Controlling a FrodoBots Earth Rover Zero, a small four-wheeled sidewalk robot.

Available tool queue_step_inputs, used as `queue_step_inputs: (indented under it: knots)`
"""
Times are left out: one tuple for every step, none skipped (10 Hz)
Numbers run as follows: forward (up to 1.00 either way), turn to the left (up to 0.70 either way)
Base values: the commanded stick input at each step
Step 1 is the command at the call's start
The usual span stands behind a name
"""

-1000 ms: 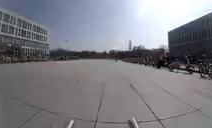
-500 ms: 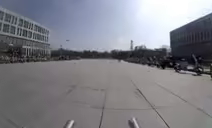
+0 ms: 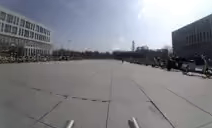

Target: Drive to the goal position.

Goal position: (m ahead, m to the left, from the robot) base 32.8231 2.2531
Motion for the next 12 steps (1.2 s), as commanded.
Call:
queue_step_inputs:
  knots:
    - [1.00,0.00]
    - [1.00,0.00]
    - [1.00,0.00]
    - [1.00,0.00]
    - [1.00,0.00]
    - [1.00,0.00]
    - [1.00,0.00]
    - [1.00,0.00]
    - [1.00,0.00]
    - [1.00,0.00]
    - [1.00,0.00]
    - [1.00,-0.27]
